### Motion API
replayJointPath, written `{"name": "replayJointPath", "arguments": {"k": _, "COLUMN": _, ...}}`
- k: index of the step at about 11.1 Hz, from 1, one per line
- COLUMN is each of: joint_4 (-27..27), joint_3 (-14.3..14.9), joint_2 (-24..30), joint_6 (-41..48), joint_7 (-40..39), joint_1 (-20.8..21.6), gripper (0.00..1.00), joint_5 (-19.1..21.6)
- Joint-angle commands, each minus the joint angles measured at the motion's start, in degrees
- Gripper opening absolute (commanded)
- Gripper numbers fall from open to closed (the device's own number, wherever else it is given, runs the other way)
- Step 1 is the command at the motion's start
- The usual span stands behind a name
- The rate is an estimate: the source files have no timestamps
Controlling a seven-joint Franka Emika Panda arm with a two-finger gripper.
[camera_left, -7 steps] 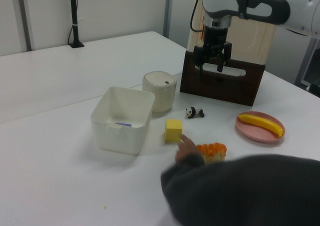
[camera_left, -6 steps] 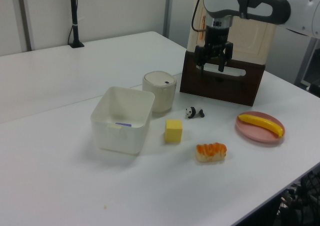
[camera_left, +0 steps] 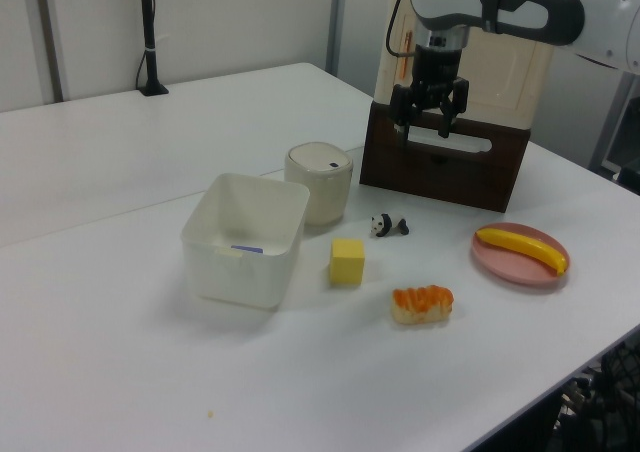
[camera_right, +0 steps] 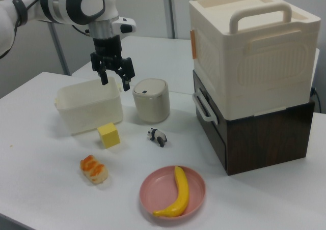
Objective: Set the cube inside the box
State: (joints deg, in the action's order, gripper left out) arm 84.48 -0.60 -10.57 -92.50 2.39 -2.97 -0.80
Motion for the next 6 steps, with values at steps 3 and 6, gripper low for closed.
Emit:
{"name": "replayJointPath", "arguments": {"k": 3, "joint_4": -0.11, "joint_3": -0.01, "joint_2": 0.9, "joint_6": 1.79, "joint_7": -1.6, "joint_1": 0.34, "gripper": 1.0, "joint_5": 0.71}}
{"name": "replayJointPath", "arguments": {"k": 6, "joint_4": 0.33, "joint_3": -1.24, "joint_2": 0.2, "joint_6": 1.45, "joint_7": -1.86, "joint_1": 0.42, "gripper": 1.0, "joint_5": 0.71}}
